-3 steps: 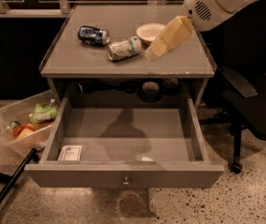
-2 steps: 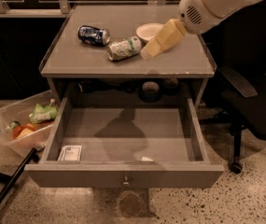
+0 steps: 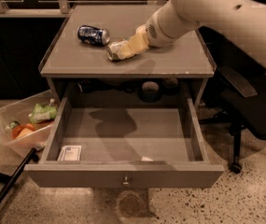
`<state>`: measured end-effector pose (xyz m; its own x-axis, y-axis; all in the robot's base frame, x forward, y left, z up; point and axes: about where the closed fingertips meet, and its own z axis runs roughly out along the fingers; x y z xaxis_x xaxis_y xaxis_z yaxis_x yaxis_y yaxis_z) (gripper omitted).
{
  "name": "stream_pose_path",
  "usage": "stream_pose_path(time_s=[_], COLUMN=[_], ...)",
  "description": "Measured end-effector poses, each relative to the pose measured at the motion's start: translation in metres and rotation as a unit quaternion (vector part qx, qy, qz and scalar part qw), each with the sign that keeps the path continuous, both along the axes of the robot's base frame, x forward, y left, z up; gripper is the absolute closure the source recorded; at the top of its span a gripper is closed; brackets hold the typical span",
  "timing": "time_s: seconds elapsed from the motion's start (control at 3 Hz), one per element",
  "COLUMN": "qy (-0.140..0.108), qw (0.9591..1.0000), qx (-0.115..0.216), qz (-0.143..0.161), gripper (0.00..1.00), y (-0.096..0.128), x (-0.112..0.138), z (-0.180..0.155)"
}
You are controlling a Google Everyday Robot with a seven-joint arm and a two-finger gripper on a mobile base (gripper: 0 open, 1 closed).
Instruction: Place 7up can into top drawer
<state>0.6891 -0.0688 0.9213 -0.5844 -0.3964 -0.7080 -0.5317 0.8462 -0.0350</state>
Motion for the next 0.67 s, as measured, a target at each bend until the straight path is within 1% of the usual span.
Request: stream_pose_path(time_s=[0.33,0.67], qy=[-0.004,-0.010], qw=[0.9982,0.9942], qx=[0.037,0.070], qz=[-0.047,-0.081], gripper=[0.00,0.00], y=[0.017,0.040], x=[0.030,0.056], z=[-0.014,-0.029])
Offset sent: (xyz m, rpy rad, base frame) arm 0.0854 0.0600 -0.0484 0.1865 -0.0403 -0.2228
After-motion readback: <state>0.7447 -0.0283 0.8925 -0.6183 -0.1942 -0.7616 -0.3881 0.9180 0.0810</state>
